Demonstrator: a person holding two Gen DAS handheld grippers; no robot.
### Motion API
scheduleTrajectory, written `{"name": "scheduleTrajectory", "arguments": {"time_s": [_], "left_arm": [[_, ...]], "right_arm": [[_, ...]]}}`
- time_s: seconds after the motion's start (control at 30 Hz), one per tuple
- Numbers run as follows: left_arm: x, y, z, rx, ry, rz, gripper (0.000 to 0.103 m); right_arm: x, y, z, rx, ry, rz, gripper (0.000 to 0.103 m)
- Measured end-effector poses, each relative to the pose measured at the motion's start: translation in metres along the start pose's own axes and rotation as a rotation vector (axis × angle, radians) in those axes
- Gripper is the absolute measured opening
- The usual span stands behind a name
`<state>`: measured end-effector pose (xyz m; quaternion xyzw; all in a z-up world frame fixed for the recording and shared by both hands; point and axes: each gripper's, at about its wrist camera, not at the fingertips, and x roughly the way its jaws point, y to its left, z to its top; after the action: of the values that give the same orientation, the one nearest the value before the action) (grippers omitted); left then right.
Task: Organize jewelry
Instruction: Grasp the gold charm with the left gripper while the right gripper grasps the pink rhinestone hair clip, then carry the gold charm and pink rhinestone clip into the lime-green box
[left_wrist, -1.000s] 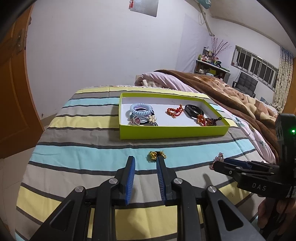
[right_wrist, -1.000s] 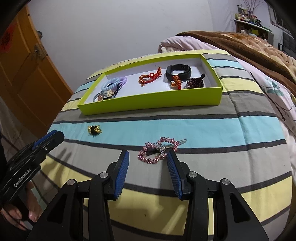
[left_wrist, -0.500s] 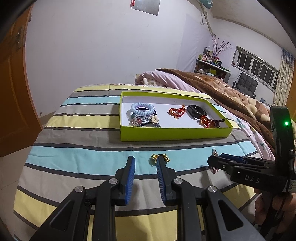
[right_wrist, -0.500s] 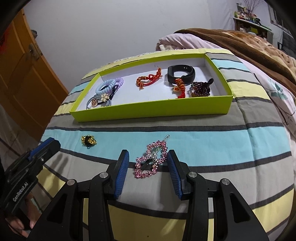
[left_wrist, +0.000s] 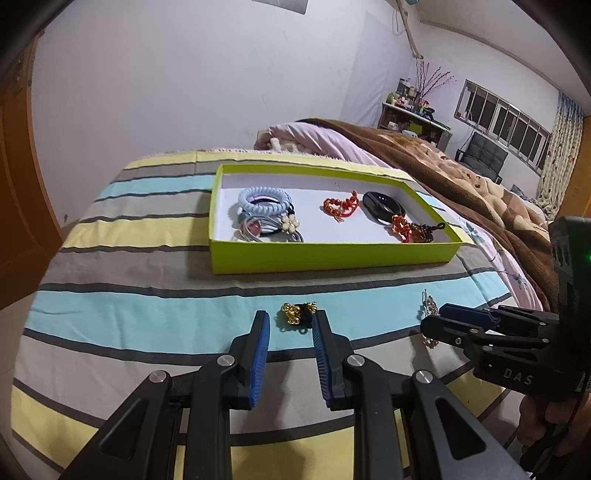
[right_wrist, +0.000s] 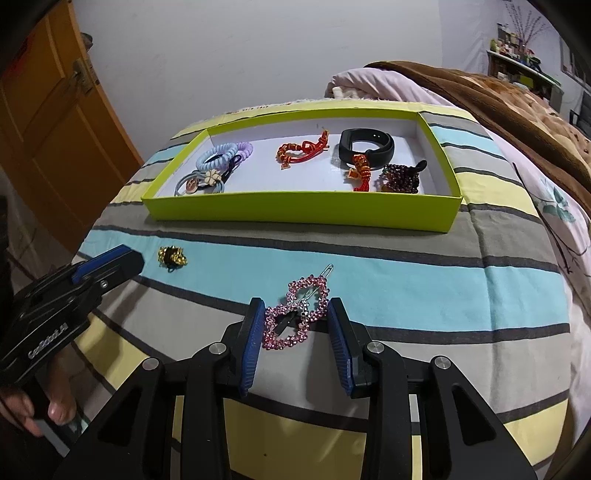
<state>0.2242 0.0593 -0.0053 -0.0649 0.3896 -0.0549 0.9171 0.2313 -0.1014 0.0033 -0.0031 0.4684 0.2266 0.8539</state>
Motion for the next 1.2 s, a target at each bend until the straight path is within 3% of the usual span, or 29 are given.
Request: {"name": "scheduleTrajectory", "arguments": {"time_s": [0.33,0.47,0.57,0.77,0.87,1.2], "left_arm": [[0.023,-0.005,0.004,0.004,0.061,0.006,0.024],[0.028,-0.007,0.005,0.009,0.072,0.004,0.037],[0.034,-0.01,0.008,0.02,0.085,0.01,0.038],[0.04,-0.021,0.011,0.051,0.091,0.051,0.037],[0.042,-0.025,0.011,0.074,0.091,0.091,0.027],[0.023,-0.035,0.002,0.089,0.053,0.037,0.024]], "right_arm": [[-0.002,0.0,-0.002,-0.017,-0.012,-0.001,0.035],[-0.004,-0.004,-0.003,-0.009,-0.017,0.006,0.035],[-0.006,-0.007,-0.005,-0.005,-0.021,0.012,0.035],[-0.01,-0.014,-0.007,0.015,-0.031,0.03,0.035],[-0.012,-0.017,-0.008,0.021,-0.039,0.037,0.035],[-0.026,-0.023,-0.011,0.03,-0.078,0.058,0.035]]}}
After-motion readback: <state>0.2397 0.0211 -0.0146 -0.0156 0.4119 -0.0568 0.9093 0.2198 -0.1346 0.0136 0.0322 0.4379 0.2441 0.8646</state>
